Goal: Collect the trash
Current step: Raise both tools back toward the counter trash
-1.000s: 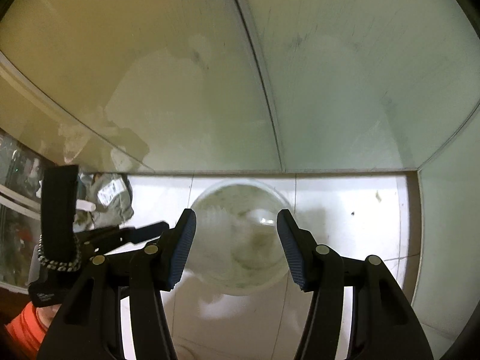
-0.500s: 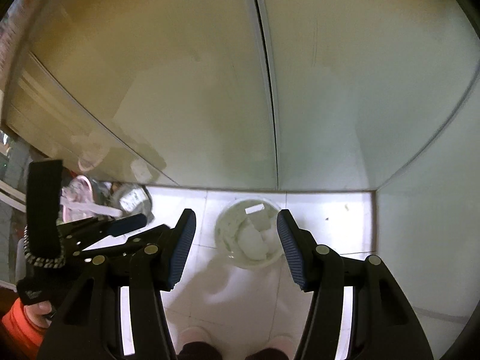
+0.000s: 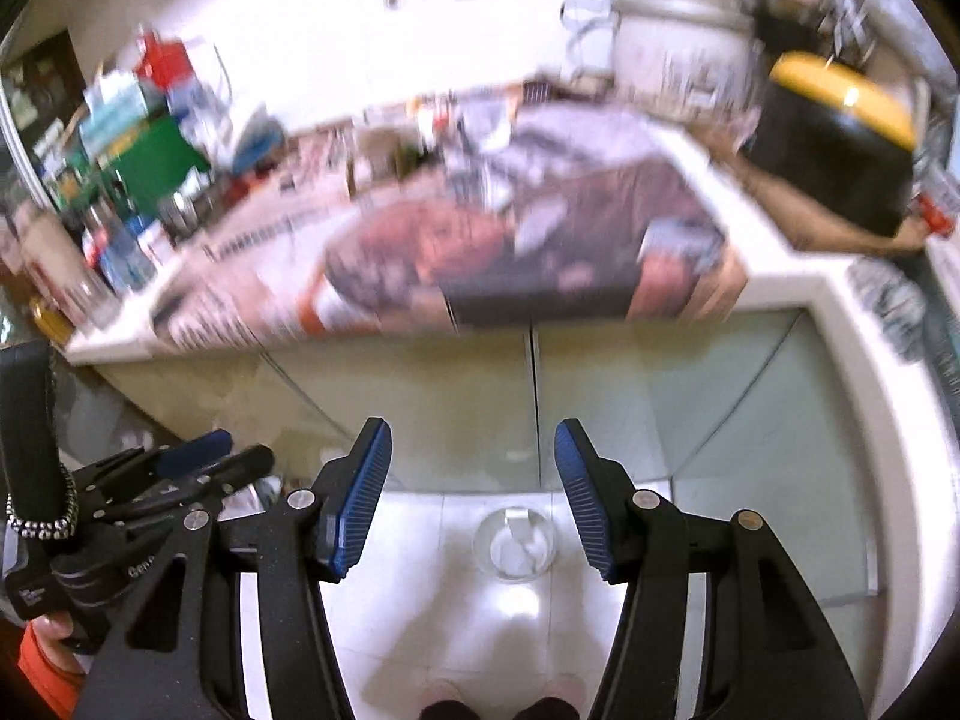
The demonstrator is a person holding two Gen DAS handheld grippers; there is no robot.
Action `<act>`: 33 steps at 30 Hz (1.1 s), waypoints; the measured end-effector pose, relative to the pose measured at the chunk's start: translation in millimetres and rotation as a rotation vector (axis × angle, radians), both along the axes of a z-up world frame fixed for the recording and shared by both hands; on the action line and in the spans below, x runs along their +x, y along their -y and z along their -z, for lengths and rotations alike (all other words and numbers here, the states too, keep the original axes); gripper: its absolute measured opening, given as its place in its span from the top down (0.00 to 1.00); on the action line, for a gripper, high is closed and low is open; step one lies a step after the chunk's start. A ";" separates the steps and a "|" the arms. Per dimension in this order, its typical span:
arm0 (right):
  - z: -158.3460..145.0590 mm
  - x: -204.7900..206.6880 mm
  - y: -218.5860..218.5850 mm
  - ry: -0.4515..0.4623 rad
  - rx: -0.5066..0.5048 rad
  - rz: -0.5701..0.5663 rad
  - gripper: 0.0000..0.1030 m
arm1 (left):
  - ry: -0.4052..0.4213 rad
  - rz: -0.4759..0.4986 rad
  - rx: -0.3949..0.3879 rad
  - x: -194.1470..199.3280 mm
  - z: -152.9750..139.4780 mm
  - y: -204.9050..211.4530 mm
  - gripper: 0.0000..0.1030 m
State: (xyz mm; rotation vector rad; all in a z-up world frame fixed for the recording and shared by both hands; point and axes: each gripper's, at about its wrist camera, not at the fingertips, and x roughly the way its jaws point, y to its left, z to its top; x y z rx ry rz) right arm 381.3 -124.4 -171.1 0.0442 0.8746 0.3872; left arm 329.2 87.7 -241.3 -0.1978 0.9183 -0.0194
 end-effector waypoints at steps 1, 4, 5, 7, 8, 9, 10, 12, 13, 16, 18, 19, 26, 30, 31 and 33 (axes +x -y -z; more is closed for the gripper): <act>-16.3 -7.2 0.0 0.026 0.004 0.013 0.48 | 0.029 -0.004 0.007 -4.2 -20.8 -3.2 0.57; -30.8 -20.5 -24.0 0.084 0.009 0.042 0.48 | 0.106 -0.010 0.014 -18.0 -70.1 -11.7 0.52; -45.0 -26.1 -23.5 0.107 0.013 0.050 0.48 | 0.138 -0.011 0.014 -23.0 -87.0 -14.5 0.50; -59.4 -34.5 -37.8 0.153 0.023 0.062 0.43 | 0.191 -0.009 0.013 -33.2 -110.1 -23.0 0.49; -69.1 -37.7 -44.2 0.186 0.028 0.066 0.38 | 0.216 -0.006 0.013 -38.3 -119.4 -24.6 0.46; -77.1 -42.1 -45.1 0.211 0.028 0.070 0.34 | 0.249 -0.002 0.013 -42.6 -131.6 -26.5 0.45; -86.3 -47.0 -46.9 0.244 0.025 0.077 0.33 | 0.267 -0.002 0.011 -46.0 -140.0 -28.9 0.43; -98.7 -51.7 -49.1 0.286 0.016 0.086 0.29 | 0.308 0.004 0.008 -52.5 -157.4 -35.0 0.42; -105.4 -54.6 -50.0 0.301 0.014 0.089 0.28 | 0.322 0.003 0.011 -54.9 -163.7 -35.3 0.39; -118.3 -53.2 -50.3 0.347 0.022 0.096 0.17 | 0.368 -0.003 0.031 -54.5 -181.2 -36.4 0.31; -124.1 -50.1 -46.8 0.375 0.033 0.105 0.14 | 0.385 -0.004 0.038 -51.3 -189.4 -35.7 0.22; -126.8 -48.7 -46.0 0.382 0.035 0.105 0.14 | 0.394 -0.007 0.042 -46.9 -192.8 -35.4 0.16; -134.8 2.3 -23.5 0.425 0.056 0.089 0.14 | 0.431 -0.065 0.073 4.5 -202.2 -24.4 0.13; -136.6 43.0 -6.0 0.423 0.050 0.062 0.14 | 0.409 -0.112 0.075 54.7 -199.7 -13.7 0.13; -137.7 57.6 -0.3 0.418 0.049 0.053 0.14 | 0.400 -0.121 0.079 65.0 -198.6 -11.3 0.13; -139.3 79.2 8.0 0.407 0.045 0.033 0.14 | 0.376 -0.151 0.095 90.4 -196.4 -5.1 0.13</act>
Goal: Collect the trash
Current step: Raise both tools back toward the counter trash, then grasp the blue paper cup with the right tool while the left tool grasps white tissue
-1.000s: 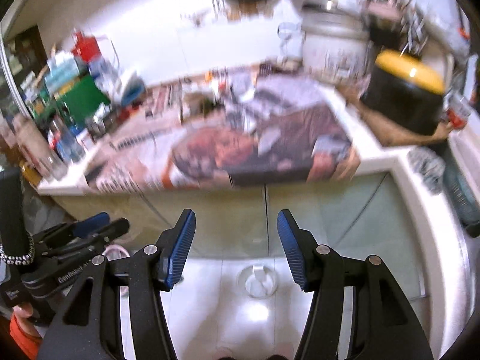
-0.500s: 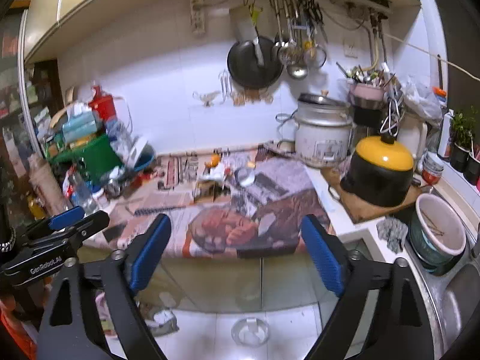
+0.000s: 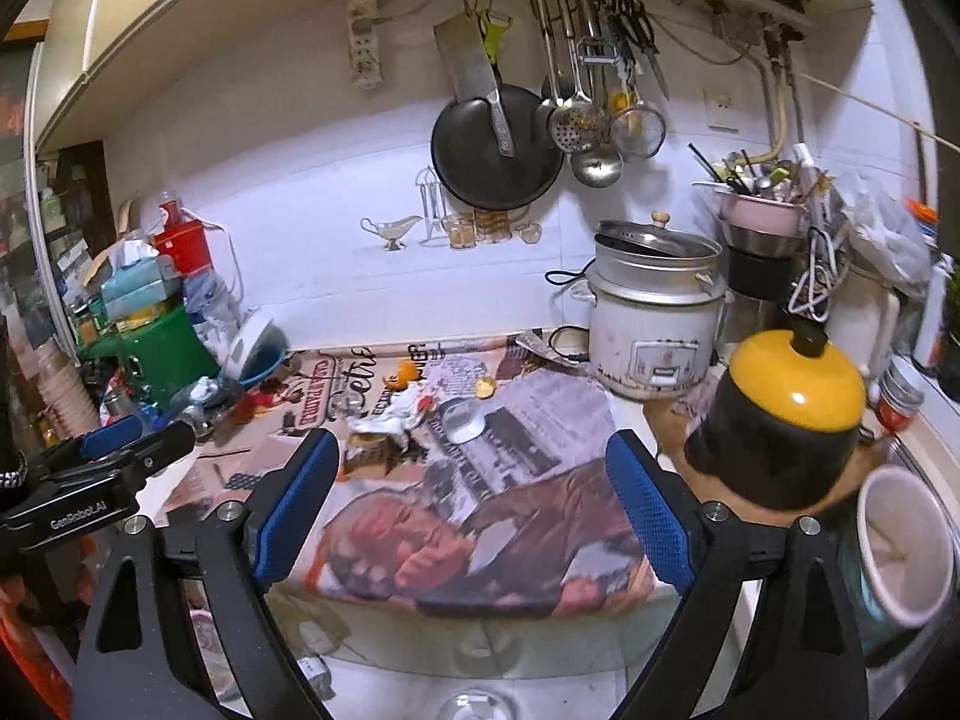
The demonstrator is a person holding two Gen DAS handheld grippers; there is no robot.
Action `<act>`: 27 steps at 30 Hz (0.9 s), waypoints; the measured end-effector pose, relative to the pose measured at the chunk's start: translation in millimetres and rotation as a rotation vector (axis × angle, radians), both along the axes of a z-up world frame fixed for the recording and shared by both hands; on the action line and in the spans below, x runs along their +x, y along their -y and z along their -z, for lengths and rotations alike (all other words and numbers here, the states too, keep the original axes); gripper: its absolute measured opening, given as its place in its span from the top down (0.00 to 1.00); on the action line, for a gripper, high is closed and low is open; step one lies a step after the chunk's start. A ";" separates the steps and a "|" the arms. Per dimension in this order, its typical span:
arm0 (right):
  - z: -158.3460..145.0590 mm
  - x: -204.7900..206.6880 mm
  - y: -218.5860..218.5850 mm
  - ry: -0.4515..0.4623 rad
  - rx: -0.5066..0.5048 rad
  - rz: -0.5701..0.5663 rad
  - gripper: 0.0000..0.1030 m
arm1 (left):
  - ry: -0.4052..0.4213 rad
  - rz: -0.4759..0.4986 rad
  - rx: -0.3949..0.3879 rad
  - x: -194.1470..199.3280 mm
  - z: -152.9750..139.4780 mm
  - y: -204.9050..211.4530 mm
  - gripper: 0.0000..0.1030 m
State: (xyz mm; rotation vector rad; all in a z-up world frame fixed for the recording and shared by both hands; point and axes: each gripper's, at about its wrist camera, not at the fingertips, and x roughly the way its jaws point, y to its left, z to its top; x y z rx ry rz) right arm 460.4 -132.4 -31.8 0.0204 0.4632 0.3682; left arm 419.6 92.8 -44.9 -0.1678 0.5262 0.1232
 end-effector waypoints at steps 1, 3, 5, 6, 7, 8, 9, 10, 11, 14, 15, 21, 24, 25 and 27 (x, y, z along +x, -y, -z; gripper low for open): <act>0.0 11.4 3.5 -0.008 -0.005 -0.014 0.14 | -0.008 -0.016 0.002 10.8 1.5 2.5 0.13; 0.2 31.3 8.3 -0.023 -0.012 -0.049 0.14 | -0.026 -0.049 0.002 30.4 5.9 6.3 0.13; 3.1 48.2 11.4 -0.032 -0.024 -0.079 0.14 | -0.041 -0.075 -0.006 45.6 11.2 8.1 0.13; 5.5 57.4 12.1 -0.034 -0.032 -0.092 0.14 | -0.050 -0.088 -0.012 54.1 14.7 8.4 0.13; 9.0 67.4 11.3 -0.039 -0.042 -0.101 0.14 | -0.063 -0.099 -0.019 63.1 19.2 8.6 0.13; 12.3 76.6 11.3 -0.050 -0.049 -0.109 0.14 | -0.076 -0.105 -0.022 70.8 22.7 8.3 0.13; 15.0 82.6 10.9 -0.060 -0.051 -0.115 0.14 | -0.092 -0.112 -0.023 79.5 27.2 7.7 0.13; 19.0 90.3 9.2 -0.076 -0.051 -0.124 0.14 | -0.113 -0.120 -0.019 89.1 32.3 6.2 0.13; 24.6 100.0 6.5 -0.098 -0.043 -0.137 0.14 | -0.125 -0.127 -0.014 96.4 35.8 5.2 0.13; 37.8 124.1 -1.2 -0.154 -0.032 -0.167 0.14 | -0.169 -0.143 -0.006 120.3 51.8 -4.4 0.13; 41.9 132.1 -4.8 -0.170 -0.033 -0.173 0.13 | -0.182 -0.143 -0.007 129.0 57.3 -9.3 0.13; 69.0 173.0 -34.0 -0.248 -0.066 -0.175 0.14 | -0.253 -0.121 -0.025 176.3 91.2 -47.0 0.13; 83.2 194.3 -52.8 -0.285 -0.077 -0.158 0.14 | -0.299 -0.087 -0.049 206.5 111.9 -69.8 0.16; 88.1 201.4 -59.6 -0.303 -0.081 -0.149 0.14 | -0.321 -0.073 -0.062 217.5 120.1 -77.8 0.21; 98.8 217.7 -70.9 -0.337 -0.081 -0.145 0.14 | -0.360 -0.050 -0.085 234.7 133.0 -89.6 0.25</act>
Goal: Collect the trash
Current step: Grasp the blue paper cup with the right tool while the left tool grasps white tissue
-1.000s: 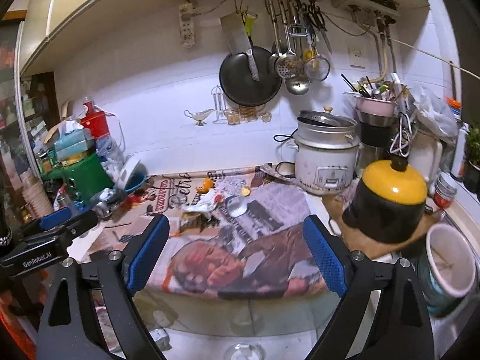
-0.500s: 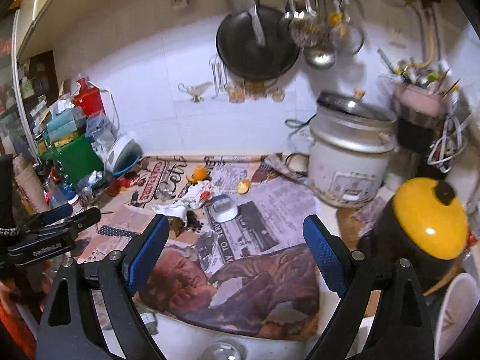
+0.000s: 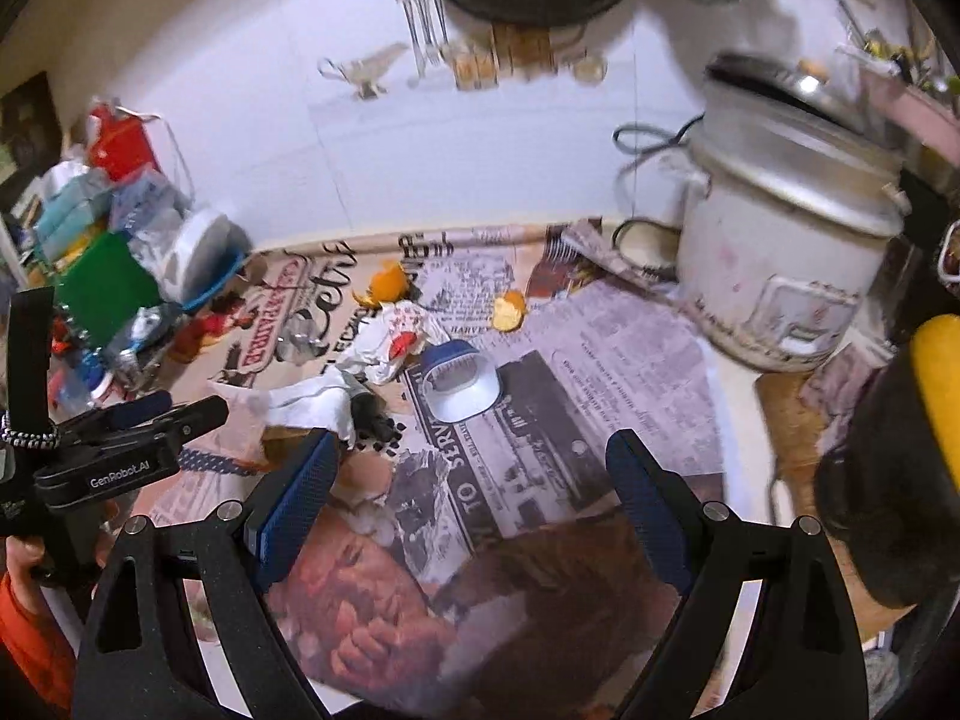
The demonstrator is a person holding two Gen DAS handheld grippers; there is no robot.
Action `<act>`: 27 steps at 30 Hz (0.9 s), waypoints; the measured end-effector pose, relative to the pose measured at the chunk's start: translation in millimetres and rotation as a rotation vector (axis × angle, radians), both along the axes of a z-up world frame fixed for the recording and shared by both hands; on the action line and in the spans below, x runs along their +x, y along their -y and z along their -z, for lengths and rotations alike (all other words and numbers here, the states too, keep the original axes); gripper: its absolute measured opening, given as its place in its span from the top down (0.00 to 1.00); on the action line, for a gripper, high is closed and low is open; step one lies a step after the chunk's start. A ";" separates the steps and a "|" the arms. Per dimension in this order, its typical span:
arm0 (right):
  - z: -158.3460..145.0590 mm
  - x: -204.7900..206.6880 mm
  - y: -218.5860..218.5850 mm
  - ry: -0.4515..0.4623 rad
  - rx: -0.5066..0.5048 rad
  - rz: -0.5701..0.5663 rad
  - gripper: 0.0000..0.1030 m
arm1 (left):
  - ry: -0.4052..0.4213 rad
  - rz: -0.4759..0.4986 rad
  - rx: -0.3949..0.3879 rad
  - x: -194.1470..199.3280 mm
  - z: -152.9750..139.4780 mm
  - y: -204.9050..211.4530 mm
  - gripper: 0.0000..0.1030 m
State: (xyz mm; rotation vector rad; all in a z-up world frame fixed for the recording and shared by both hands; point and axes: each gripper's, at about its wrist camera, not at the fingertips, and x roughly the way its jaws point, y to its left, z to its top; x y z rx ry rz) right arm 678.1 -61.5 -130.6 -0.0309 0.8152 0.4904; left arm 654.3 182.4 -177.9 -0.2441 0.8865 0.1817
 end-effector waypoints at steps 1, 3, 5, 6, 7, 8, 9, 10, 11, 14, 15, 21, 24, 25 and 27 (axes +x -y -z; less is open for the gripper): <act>5.3 7.4 -6.0 -0.018 0.001 -0.001 0.14 | -0.018 0.008 -0.014 8.5 7.3 -6.3 0.25; 17.7 25.8 -20.6 -0.063 -0.002 -0.009 0.14 | -0.045 0.034 -0.039 23.3 19.5 -14.6 0.28; 27.5 39.6 -30.0 -0.086 -0.006 -0.004 0.14 | -0.067 0.064 -0.056 36.1 31.0 -18.8 0.31; 33.4 47.9 -35.8 -0.095 -0.011 0.000 0.14 | -0.076 0.076 -0.063 40.4 35.0 -19.8 0.32; 39.7 56.0 -41.3 -0.105 -0.018 0.001 0.14 | -0.090 0.095 -0.074 47.4 41.7 -20.5 0.34; 43.8 60.2 -44.2 -0.111 -0.024 0.001 0.14 | -0.100 0.105 -0.081 52.5 46.3 -20.7 0.36; 50.4 67.5 -49.7 -0.123 -0.034 0.001 0.14 | -0.112 0.117 -0.091 56.9 51.3 -20.2 0.36; 56.9 74.3 -54.7 -0.134 -0.045 -0.001 0.14 | -0.122 0.130 -0.104 60.9 56.3 -20.1 0.37; 61.4 79.2 -59.3 -0.139 -0.050 -0.006 0.14 | -0.126 0.137 -0.112 63.4 58.9 -20.0 0.39; 75.3 95.8 -72.0 -0.157 -0.063 -0.039 0.14 | -0.122 0.158 -0.131 68.1 64.3 -20.3 0.42; 82.0 102.9 -77.3 -0.166 -0.073 -0.055 0.14 | -0.118 0.162 -0.137 69.2 65.0 -20.9 0.43; 107.4 131.6 -94.3 -0.185 -0.150 -0.072 0.14 | -0.082 0.175 -0.141 72.5 60.7 -22.7 0.54; 119.4 140.8 -99.3 -0.229 -0.188 -0.074 0.14 | -0.087 0.179 -0.145 75.9 62.2 -23.3 0.72; 122.3 141.5 -99.3 -0.242 -0.190 -0.077 0.14 | -0.091 0.179 -0.136 76.8 62.4 -22.2 0.79; 123.3 139.7 -98.0 -0.246 -0.166 -0.082 0.22 | -0.088 0.178 -0.121 76.7 61.7 -19.8 0.88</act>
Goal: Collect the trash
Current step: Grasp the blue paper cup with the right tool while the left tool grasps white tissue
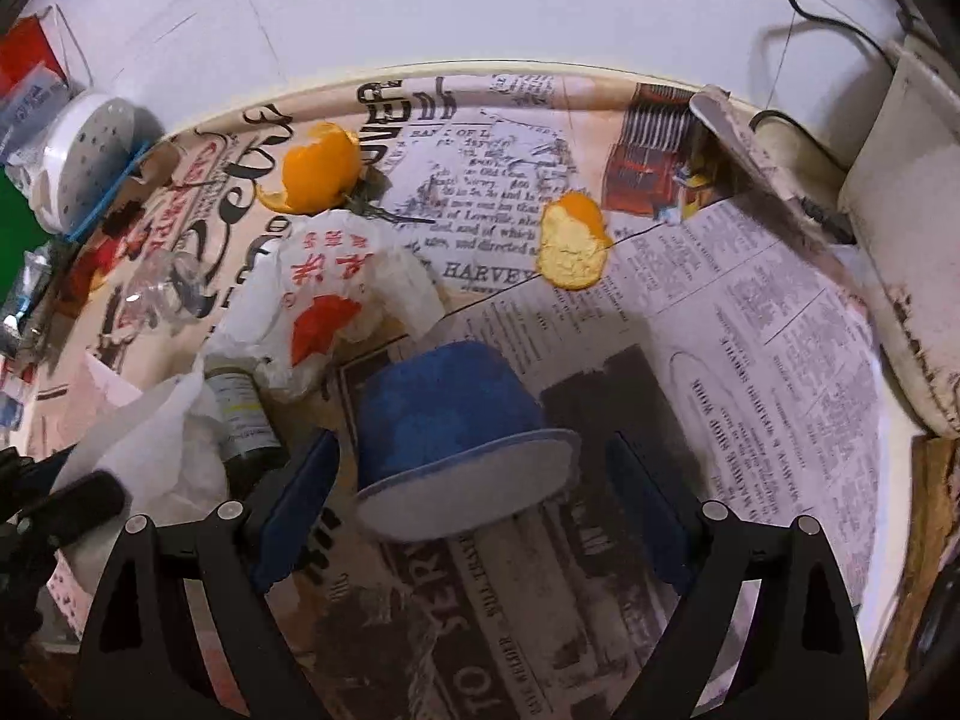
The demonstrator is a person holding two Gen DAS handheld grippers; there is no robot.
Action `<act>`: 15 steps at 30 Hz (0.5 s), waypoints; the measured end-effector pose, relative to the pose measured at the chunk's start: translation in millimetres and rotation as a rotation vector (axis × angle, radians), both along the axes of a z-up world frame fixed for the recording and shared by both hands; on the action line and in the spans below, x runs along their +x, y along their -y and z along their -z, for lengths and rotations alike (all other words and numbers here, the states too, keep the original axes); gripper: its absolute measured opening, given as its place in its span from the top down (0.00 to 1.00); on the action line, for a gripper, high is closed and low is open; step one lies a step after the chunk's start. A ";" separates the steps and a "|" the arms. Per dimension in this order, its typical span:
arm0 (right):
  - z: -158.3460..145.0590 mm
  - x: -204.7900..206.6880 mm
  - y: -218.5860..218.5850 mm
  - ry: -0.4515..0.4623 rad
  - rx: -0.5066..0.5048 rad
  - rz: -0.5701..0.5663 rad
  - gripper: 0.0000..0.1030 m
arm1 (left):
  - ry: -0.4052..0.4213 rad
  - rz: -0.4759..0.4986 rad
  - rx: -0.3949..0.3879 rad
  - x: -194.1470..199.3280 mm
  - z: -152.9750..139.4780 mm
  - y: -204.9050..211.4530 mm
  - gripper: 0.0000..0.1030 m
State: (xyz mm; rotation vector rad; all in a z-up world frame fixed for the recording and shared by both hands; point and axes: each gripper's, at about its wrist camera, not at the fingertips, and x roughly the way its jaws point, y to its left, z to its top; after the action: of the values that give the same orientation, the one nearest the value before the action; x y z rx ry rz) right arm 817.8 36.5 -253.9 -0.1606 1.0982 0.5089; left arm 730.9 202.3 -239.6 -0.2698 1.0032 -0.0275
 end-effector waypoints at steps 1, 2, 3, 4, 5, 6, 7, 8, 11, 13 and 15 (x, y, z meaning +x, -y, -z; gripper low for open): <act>-0.1 -1.4 1.3 0.000 0.006 0.000 0.27 | 0.005 -0.002 0.008 -0.6 -1.8 1.6 0.91; -0.1 -4.2 2.5 -0.001 0.005 -0.006 0.31 | 0.010 -0.003 0.010 -1.6 -2.8 2.1 0.92; -0.7 -6.1 3.8 0.002 0.003 -0.006 0.31 | 0.017 -0.003 0.010 -2.7 -4.7 3.4 0.93; -1.6 -7.9 5.4 0.009 0.003 0.000 0.31 | 0.025 -0.003 0.012 -3.7 -7.2 5.2 0.94; -3.8 -10.6 8.7 0.019 0.011 0.008 0.31 | 0.030 -0.005 0.017 -4.4 -9.2 6.7 0.95; -8.1 -14.9 14.1 0.026 0.027 0.012 0.31 | 0.040 -0.007 0.025 -5.6 -13.7 8.8 0.95; -11.9 -18.0 18.6 0.031 0.044 0.016 0.31 | 0.050 -0.009 0.026 -6.5 -17.5 10.0 0.95; -15.8 -20.1 22.4 0.038 0.058 0.018 0.31 | 0.062 -0.013 0.027 -7.6 -21.9 11.0 0.95; -31.9 -31.6 37.8 0.070 0.078 0.027 0.31 | 0.119 -0.031 0.032 -12.7 -44.1 17.5 0.96; -47.9 -43.0 54.8 0.094 0.101 0.043 0.31 | 0.156 -0.041 0.041 -16.2 -58.8 22.4 0.96; -60.5 -51.1 66.8 0.115 0.120 0.052 0.31 | 0.205 -0.053 0.052 -24.7 -77.4 31.2 0.96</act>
State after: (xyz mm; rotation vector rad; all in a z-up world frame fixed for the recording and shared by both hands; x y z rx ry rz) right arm 766.7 -30.3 -193.3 -0.0556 0.9542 0.5111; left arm 706.2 171.1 -162.3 -0.2408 0.7919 0.0192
